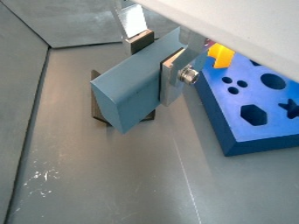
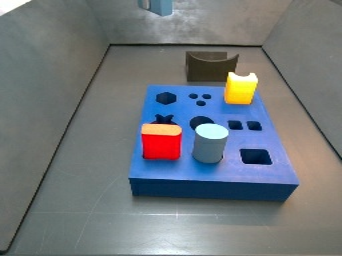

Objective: Pick up the rectangle object. Move up. Place the rectangle object on the fixture. Regrasp the rectangle object. Move to above the board. Insert the rectangle object.
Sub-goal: Place the rectangle object on the fixture.

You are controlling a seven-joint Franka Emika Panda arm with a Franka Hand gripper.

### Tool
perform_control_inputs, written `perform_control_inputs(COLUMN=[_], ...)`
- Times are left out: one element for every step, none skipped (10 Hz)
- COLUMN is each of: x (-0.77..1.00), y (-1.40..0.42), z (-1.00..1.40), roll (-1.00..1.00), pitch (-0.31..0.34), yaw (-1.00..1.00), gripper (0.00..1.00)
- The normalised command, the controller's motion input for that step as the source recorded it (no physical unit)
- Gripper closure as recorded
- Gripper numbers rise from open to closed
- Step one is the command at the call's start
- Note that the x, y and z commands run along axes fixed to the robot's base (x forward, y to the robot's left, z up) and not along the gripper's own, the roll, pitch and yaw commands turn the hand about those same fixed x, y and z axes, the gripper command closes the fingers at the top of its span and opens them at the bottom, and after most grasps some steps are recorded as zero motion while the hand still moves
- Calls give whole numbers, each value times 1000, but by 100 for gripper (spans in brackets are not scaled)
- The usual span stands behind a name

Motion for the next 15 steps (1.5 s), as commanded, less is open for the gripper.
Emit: perform_control_inputs(x=[1000,1000,1000,1000,1000,1000,1000,1000,1000,1000,1000,1000,1000,1000,596], y=[-401,-338,-315,-276,-262,-229,-211,-188,-163,-137,-125,-94,-76,-60,943], z=[-776,-744,-723,-665,-638,-582,-536,-484,-419,-366,-343,-255,-219,-192,1000], roll=[-88,-100,-107,-125,-133,-153,-171,-194,-241,-314,-302,-275,-259,-250,-1000], pitch=[56,57,58,64,66,72,74,81,87,96,87,6,-22,-36,-30], yaw=[-1000,-1000,-1000,-1000,-1000,-1000,-1000,-1000,-1000,-704,-550,-337,-234,-166,150], gripper=[100,100,100,100,100,100,100,100,100,100,100,100,100,100,100])
